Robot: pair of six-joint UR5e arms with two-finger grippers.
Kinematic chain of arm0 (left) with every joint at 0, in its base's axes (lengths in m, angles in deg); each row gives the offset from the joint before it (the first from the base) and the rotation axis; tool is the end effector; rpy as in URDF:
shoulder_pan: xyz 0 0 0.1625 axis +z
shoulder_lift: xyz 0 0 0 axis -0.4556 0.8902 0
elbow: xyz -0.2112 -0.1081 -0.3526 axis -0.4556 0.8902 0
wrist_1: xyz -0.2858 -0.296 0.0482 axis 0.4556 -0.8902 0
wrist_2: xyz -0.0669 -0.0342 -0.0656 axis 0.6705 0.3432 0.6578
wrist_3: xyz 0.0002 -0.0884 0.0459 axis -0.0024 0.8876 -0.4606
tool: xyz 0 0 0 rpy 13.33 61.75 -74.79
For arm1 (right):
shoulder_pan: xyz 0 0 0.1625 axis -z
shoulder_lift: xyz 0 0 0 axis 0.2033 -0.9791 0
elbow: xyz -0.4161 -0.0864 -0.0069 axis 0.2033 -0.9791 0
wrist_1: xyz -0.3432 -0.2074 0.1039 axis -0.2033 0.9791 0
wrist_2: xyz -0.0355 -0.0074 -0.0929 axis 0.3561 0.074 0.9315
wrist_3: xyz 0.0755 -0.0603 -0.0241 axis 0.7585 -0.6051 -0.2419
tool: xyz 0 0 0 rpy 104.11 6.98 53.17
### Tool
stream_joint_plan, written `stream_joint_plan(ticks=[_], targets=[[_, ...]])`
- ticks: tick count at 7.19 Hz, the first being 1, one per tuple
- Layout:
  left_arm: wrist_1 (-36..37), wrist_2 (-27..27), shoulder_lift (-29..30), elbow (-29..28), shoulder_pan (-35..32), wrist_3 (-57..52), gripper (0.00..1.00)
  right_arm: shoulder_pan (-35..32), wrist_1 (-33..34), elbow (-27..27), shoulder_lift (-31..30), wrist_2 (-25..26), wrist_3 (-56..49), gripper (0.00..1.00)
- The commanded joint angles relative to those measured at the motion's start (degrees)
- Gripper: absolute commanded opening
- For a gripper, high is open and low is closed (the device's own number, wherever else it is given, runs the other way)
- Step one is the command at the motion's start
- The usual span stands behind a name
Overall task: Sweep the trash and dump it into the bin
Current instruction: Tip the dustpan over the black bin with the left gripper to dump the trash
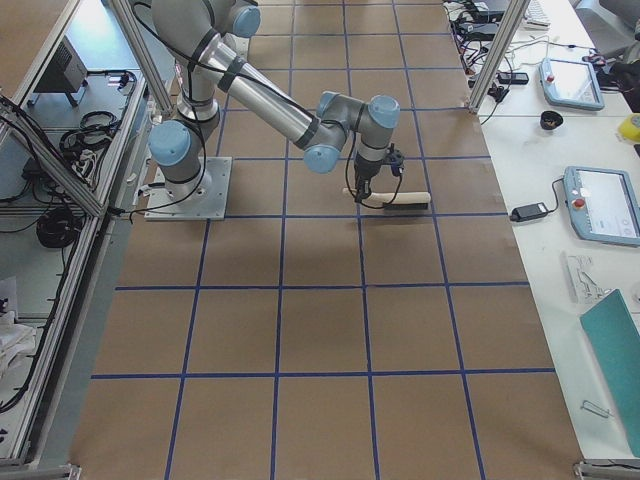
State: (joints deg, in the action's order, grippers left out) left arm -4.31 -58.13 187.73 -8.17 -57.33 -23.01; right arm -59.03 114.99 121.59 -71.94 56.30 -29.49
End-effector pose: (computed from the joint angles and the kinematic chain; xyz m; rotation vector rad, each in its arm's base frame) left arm 0.6392 -0.5149 0.4163 -1.7296 2.0800 -0.8019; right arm -0.0704 -0.5645 0.2392 0.0377 -3.0259 -0.1544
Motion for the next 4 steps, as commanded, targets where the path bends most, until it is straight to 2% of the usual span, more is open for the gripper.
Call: stream_joint_plan(ticks=[1,2,3,4], targets=[[2.6,-4.4,-1.6,1.7,-2.2,-0.2,0.0,0.0,0.3,0.2,0.1,0.0,-0.2,0.0],[2.8,-5.7,-2.5,2.1,-3.0,-0.3,0.0,0.0,0.2,0.3,0.3,0.0,-0.1,0.0],[4.0,-9.2,-3.3,3.4,-3.6,-1.3,0.0,0.0,0.2,0.3,0.3,0.0,-0.1,0.0],[8.2,-9.8,-4.0,6.0,-3.7,-2.6,0.0,0.0,0.5,0.3,0.2,0.0,-0.1,0.06]])
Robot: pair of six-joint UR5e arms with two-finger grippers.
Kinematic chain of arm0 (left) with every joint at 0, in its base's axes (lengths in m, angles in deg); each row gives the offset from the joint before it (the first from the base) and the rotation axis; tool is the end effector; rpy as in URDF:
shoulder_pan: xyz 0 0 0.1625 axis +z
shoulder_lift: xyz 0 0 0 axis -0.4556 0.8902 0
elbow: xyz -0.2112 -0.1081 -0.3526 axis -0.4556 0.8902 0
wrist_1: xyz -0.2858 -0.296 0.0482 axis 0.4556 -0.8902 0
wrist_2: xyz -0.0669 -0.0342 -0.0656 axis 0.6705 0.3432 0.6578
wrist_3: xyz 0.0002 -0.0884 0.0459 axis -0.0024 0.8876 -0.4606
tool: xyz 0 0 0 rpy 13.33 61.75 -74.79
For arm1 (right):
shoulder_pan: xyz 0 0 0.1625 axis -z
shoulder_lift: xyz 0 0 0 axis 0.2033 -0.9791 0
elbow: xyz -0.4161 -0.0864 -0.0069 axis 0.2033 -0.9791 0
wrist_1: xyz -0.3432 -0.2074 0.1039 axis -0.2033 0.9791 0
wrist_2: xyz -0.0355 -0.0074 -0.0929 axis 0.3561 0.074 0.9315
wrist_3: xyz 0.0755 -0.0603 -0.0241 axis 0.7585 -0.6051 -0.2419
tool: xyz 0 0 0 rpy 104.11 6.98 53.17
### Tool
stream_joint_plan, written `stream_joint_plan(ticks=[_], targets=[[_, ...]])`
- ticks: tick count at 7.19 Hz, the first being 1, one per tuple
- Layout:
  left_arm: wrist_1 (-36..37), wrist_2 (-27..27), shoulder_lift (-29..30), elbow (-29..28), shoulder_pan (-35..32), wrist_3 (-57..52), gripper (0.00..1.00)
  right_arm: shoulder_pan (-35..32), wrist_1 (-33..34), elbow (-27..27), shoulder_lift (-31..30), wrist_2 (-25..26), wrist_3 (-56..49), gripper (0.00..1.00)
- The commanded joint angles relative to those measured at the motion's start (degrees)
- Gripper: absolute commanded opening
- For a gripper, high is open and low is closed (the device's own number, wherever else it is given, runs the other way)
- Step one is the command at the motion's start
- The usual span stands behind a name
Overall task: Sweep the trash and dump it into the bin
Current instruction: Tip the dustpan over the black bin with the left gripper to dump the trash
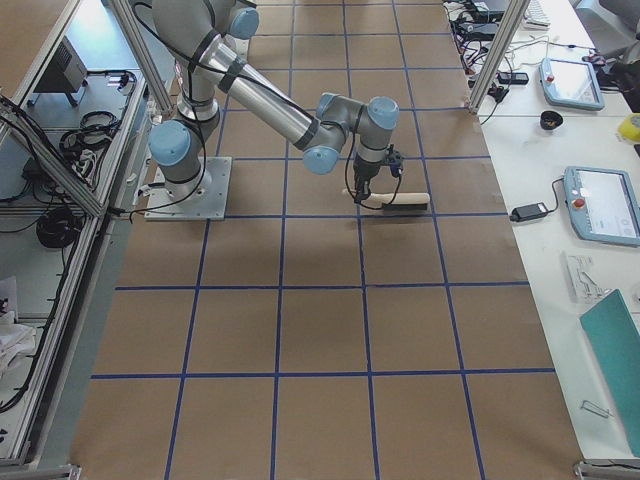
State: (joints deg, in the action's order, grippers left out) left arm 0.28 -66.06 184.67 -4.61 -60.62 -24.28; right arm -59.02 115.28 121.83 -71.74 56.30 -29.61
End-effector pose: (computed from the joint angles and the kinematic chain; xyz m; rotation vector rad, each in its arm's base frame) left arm 0.6008 -0.5293 0.4393 -1.6170 1.9905 -0.8029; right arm -0.0703 -0.5640 0.2360 0.0409 -3.0266 -0.1584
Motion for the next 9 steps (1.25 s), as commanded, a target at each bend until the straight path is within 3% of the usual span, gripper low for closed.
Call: stream_joint_plan(ticks=[1,4,6,9], targets=[[6.5,-2.0,-1.4,4.9,-0.4,-1.5,0.0,0.0,0.4,0.0,0.0,0.0,0.1,0.16],[7.2,-1.9,-2.0,5.5,-0.4,-1.8,0.0,0.2,0.4,0.0,0.0,0.0,0.0,0.27],[5.3,-2.0,-2.7,5.1,-0.4,-3.0,0.0,0.2,0.7,0.0,0.0,0.0,0.1,0.48],[-15.0,-2.0,-8.1,1.3,-1.5,-2.4,0.0,0.2,0.9,0.0,0.0,0.0,0.0,0.54]])
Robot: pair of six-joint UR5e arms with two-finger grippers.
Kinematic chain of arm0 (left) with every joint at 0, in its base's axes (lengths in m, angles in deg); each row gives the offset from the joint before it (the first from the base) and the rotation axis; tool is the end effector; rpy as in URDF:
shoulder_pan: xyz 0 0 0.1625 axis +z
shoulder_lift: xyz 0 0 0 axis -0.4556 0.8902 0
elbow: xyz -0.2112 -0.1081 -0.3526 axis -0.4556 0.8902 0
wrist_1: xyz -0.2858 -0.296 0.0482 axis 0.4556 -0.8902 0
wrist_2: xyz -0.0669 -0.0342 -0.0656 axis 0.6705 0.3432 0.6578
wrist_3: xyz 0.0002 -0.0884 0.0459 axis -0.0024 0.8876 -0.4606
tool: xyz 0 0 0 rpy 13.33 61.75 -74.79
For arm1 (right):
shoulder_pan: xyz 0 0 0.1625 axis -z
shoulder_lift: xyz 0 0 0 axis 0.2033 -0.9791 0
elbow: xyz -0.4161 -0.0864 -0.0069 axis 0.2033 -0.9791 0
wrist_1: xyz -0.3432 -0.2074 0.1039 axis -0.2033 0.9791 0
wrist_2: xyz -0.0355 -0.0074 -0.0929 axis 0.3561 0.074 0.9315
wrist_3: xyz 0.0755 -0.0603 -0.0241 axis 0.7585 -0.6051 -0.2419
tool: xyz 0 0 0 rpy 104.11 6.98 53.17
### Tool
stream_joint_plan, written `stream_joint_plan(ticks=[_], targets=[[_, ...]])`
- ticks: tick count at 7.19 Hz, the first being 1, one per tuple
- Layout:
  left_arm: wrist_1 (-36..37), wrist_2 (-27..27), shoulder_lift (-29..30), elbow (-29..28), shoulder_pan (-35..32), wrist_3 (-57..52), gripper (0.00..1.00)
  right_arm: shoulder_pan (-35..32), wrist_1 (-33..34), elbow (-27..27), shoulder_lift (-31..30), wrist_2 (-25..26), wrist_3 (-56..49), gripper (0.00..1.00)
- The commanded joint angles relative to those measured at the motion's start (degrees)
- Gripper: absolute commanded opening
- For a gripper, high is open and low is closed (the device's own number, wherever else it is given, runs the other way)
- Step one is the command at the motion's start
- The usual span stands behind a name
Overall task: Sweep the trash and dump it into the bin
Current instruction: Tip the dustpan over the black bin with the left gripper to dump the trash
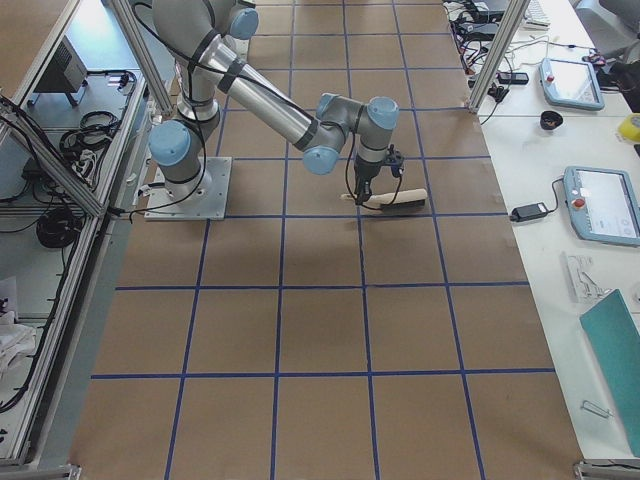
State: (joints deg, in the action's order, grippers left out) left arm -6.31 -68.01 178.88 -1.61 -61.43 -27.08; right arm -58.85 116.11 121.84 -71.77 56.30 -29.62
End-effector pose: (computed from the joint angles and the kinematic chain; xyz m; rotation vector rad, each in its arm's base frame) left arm 0.5669 -0.5157 0.4748 -1.5634 2.0478 -0.6897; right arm -0.0725 -0.5651 0.2376 0.0350 -3.0228 -0.1374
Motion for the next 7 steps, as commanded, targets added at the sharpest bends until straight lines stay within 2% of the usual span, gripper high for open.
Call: stream_joint_plan(ticks=[1,2,3,4,5,7], targets=[[-12.7,-0.1,-3.9,-2.0,-2.3,0.7,0.0,0.0,0.2,-0.1,-0.1,0.1,0.0,0.58],[-18.9,-0.2,-5.6,-2.2,-3.6,3.6,0.0,0.0,2.0,-0.1,-0.1,0.2,0.1,0.68],[-26.0,0.4,-7.7,-2.2,-6.1,7.4,0.0,0.0,3.2,-0.1,-0.2,0.1,0.1,0.88],[-33.0,1.5,-10.3,-2.2,-9.6,11.4,0.0,0.0,5.9,-0.3,-0.3,0.3,-0.6,1.0],[-38.1,4.2,-12.8,-2.1,-12.8,16.3,0.0,0.0,6.2,-0.4,-0.5,0.7,-0.6,1.0],[-43.6,5.2,-16.5,-1.5,-16.3,20.6,0.0,0.0,5.4,-0.8,-3.2,0.2,-0.2,1.0]])
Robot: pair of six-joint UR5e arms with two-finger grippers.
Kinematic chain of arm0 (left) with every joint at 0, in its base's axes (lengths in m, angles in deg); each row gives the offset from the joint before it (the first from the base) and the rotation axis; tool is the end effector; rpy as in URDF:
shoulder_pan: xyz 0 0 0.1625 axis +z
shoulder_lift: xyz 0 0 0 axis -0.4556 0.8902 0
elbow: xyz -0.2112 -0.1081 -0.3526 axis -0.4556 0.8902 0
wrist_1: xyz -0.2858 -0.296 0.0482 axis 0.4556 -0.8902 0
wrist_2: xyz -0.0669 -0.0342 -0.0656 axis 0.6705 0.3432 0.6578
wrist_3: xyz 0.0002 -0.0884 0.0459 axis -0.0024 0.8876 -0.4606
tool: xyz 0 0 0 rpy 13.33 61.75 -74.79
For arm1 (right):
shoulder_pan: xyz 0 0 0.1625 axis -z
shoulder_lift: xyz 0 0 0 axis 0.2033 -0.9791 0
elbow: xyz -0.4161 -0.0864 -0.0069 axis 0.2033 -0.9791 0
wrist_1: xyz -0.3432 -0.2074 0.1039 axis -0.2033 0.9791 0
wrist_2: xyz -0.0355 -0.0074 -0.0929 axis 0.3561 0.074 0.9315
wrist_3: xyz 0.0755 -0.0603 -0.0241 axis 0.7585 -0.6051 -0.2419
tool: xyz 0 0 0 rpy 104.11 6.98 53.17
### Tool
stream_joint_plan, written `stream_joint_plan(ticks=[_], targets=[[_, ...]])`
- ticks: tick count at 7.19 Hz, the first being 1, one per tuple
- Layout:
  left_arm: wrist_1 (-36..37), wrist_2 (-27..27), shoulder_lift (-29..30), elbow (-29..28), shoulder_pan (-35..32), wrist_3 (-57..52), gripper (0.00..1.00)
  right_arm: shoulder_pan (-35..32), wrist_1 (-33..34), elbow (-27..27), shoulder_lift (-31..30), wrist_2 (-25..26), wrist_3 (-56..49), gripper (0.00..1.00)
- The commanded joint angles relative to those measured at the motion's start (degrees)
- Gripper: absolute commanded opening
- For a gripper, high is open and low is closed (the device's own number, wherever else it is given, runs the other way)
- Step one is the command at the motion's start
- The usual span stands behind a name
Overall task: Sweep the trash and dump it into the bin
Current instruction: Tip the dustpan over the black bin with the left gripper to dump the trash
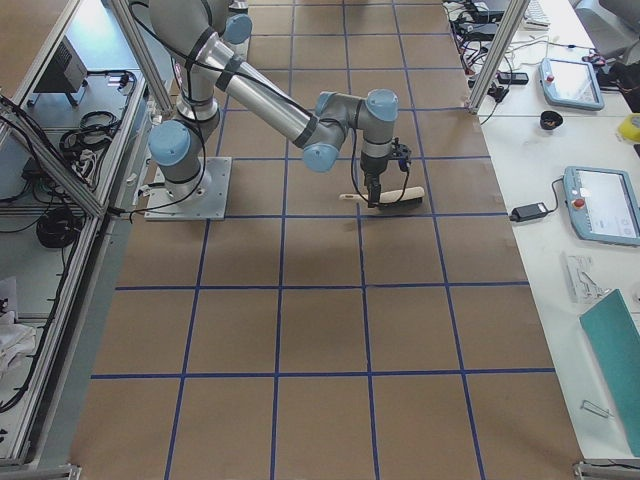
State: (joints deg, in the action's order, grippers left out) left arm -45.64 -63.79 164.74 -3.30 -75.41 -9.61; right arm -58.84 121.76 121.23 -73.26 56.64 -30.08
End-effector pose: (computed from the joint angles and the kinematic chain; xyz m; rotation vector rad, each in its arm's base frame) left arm 0.3416 -0.5540 0.5729 -1.7520 2.3139 -0.3294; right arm -0.0766 -0.5748 0.2669 0.0317 -2.9737 0.0499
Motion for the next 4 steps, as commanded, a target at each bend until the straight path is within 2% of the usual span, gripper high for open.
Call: stream_joint_plan(ticks=[1,2,3,4], targets=[[-7.6,4.2,-3.6,0.1,-2.6,3.3,0.0,0.0,-2.5,-0.3,-3.5,-0.3,0.6,1.0],[-9.7,6.9,-3.0,0.4,-5.3,10.2,0.0,-0.1,-3.9,-0.5,-5.4,-2.4,0.7,1.0],[-9.7,7.3,-1.9,0.5,-10.4,17.3,0.0,-0.2,-9.1,-3.1,-6.1,-4.2,1.8,1.0],[-9.7,7.1,-0.8,1.2,-13.5,22.9,0.0,-0.5,-17.2,-8.9,-6.2,-5.3,4.6,1.0]])
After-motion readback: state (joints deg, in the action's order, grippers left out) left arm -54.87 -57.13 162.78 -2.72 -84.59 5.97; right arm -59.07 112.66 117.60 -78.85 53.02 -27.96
